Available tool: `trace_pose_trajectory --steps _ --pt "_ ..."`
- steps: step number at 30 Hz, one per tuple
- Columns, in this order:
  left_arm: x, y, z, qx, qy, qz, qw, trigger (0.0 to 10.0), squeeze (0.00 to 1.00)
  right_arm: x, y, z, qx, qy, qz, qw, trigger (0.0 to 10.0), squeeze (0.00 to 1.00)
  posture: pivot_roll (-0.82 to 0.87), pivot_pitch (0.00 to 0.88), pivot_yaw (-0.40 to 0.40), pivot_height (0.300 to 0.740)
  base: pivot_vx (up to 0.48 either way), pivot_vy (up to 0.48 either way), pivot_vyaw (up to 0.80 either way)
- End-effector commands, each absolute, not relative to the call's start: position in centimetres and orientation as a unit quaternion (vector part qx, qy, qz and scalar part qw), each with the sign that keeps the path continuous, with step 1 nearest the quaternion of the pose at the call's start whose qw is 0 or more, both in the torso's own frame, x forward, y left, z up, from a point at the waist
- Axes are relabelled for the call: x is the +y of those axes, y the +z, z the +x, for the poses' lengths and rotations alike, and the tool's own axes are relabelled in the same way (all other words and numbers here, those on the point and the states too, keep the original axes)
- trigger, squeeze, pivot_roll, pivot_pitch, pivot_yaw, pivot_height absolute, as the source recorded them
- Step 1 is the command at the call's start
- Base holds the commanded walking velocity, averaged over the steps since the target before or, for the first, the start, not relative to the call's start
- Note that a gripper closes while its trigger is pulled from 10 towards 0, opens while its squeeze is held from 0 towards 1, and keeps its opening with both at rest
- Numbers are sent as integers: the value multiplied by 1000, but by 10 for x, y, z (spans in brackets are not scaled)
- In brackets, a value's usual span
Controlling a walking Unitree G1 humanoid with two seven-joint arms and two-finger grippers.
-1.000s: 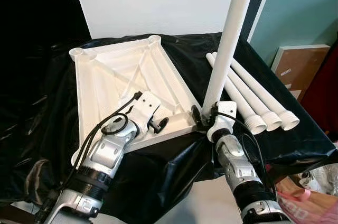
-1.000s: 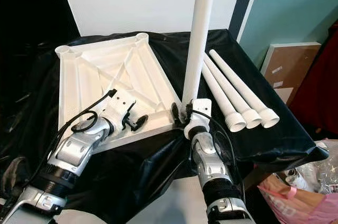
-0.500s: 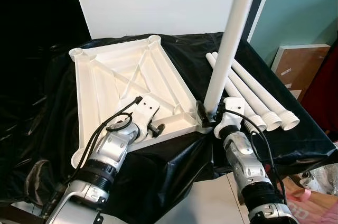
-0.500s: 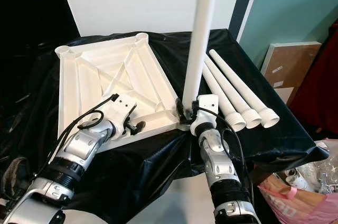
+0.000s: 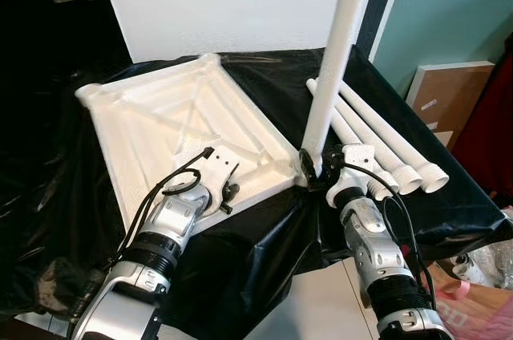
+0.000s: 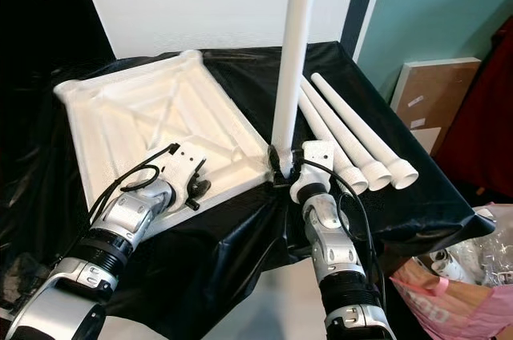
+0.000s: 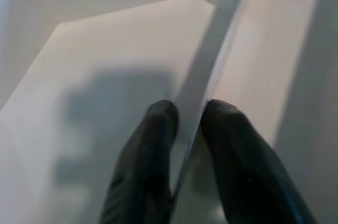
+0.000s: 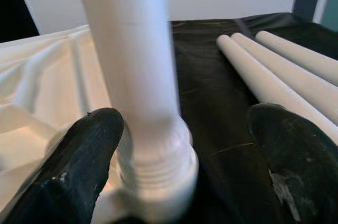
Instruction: Building children table
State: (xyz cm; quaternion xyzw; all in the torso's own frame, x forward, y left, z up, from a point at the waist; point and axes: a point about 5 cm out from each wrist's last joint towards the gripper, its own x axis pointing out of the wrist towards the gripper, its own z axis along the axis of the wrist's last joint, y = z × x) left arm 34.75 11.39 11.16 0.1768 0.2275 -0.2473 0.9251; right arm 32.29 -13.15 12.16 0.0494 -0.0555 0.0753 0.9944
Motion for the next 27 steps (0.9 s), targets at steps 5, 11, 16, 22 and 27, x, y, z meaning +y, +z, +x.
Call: trace_pose_trajectory --steps 5,11,16,22,27 --pt "133 123 354 180 -119 185 959 0 0 -133 118 322 -46 66 58 995 10000 0 -26 0 7 740 0 0 0" --pt "100 128 351 148 -172 158 961 10000 0 -129 117 323 -41 69 60 995 10000 0 -11 0 -2 740 0 0 0" --pt "67 138 344 108 -247 114 956 10000 1000 -126 116 325 -38 72 58 995 10000 0 -11 0 -3 740 0 0 0" --pt "61 155 341 60 -285 104 951 10000 0 -128 113 324 -32 63 59 996 10000 0 -10 0 0 740 0 0 0" --pt "78 165 342 46 -273 93 956 10000 0 -129 111 323 -27 59 60 996 10000 0 -11 2 4 740 0 0 0"
